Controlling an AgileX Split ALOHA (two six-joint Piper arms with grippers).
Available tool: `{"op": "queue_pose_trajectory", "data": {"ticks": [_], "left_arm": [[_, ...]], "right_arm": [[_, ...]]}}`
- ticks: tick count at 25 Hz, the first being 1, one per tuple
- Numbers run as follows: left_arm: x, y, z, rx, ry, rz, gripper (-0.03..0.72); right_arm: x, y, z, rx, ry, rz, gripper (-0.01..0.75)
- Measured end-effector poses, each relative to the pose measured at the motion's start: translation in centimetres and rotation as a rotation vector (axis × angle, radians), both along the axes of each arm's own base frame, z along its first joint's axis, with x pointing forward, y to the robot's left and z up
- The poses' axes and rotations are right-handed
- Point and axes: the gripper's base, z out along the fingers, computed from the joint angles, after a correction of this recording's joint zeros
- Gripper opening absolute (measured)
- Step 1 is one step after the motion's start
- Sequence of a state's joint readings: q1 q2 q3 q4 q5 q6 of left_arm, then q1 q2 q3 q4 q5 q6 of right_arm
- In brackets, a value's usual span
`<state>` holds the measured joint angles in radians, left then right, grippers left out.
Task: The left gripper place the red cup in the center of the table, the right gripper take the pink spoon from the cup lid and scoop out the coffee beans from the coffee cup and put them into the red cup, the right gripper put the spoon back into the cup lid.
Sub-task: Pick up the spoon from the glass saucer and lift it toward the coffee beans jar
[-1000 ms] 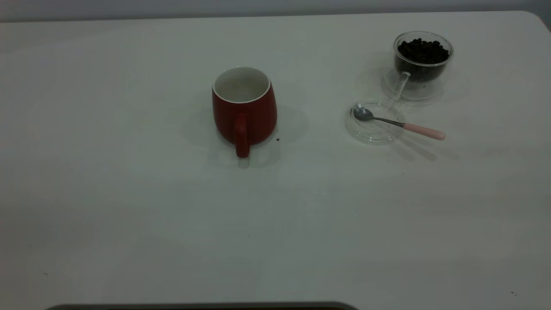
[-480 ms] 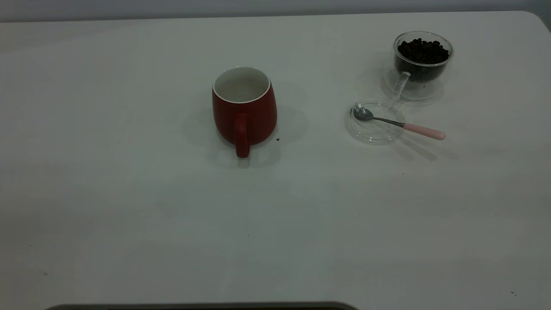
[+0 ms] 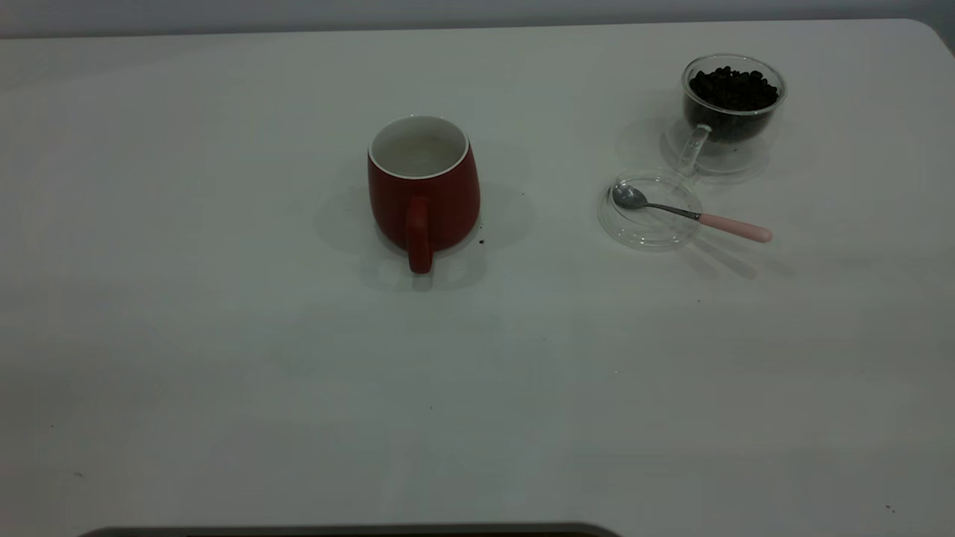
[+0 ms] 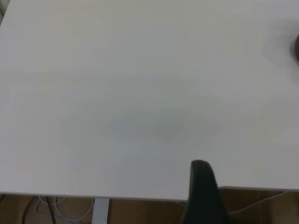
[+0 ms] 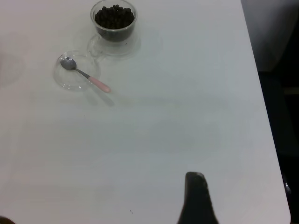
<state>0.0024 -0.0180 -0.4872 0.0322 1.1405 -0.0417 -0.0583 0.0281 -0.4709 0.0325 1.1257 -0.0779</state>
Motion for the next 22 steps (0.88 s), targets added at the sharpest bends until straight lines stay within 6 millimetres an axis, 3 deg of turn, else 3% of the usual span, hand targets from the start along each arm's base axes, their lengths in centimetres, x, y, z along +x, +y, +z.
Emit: {"op": "queue_pose_trajectory", "data": {"ticks": [22], "left_arm": [[0.0, 0.0, 0.0, -0.003, 0.0, 0.002, 0.569]], "right_arm": [[0.0, 0.14, 0.01, 0.015, -0.001, 0.017, 0.575]]}}
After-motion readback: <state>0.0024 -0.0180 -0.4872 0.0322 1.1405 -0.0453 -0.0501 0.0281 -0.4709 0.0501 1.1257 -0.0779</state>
